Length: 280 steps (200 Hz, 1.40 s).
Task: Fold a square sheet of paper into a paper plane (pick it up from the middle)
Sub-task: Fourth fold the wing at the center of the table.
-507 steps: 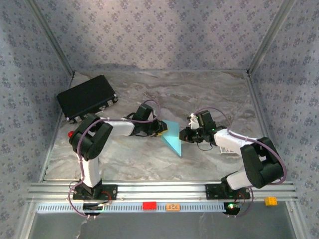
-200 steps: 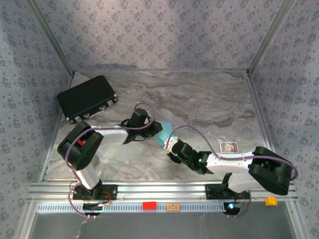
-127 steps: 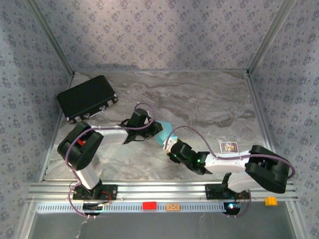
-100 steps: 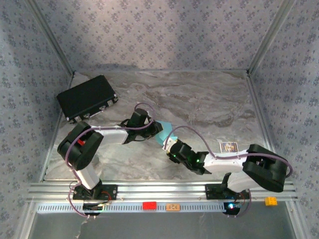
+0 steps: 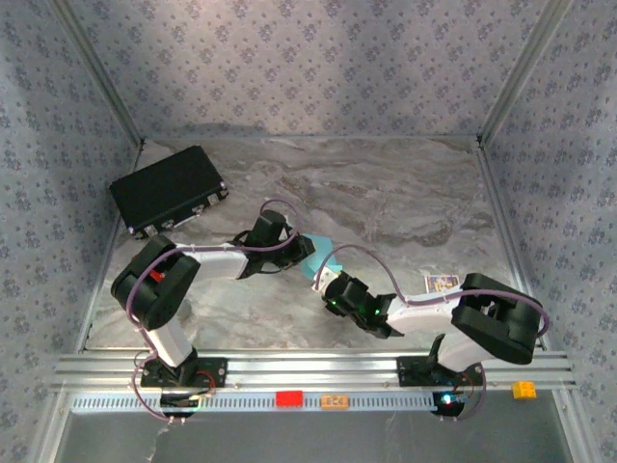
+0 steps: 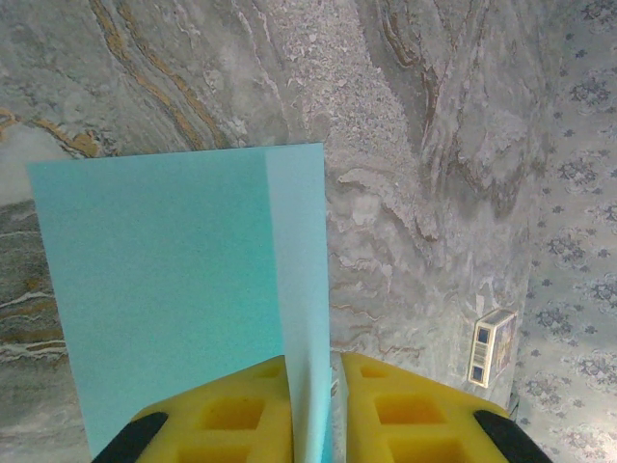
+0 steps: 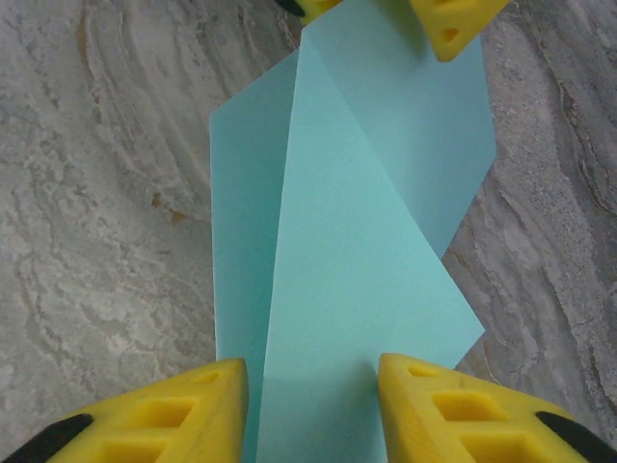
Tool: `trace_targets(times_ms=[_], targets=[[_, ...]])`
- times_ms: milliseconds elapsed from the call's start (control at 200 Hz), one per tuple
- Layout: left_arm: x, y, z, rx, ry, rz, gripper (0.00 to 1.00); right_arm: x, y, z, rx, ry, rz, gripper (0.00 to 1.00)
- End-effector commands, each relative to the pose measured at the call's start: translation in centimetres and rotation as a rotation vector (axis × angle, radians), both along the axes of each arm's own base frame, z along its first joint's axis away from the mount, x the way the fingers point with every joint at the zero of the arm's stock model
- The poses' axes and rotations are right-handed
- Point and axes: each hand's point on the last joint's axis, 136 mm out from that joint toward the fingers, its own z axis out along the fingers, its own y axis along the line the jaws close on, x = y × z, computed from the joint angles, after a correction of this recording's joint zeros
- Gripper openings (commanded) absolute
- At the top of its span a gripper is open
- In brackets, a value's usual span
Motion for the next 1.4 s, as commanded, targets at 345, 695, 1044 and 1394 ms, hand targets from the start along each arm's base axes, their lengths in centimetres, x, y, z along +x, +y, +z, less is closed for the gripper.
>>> trace_targets(times_ms=[345,695,1044,1394], targets=[[0.2,-1.3,1.3,-0.021,-0.03,-0.038,0.17,0.3,0.4,0.4,0.042,0.0,-0.032,0.29],[0.1,-1.4,1.3,-0.017,-0.028,-0.039,0.16,0.3,0.3,0.3,0.051,0.011,-0.046,0.2],[0.2,-1.3,1.2,-0.015,-0.027,-0.034,0.16,0.4,0.2,0.2,0.061,0.029,-0.061,0.1],[0.5,0.8,2.0,0.039,-0.067,0.039,0.34,0.6,0.1,-0.2,0.155,0.105,-0.103,0.01]])
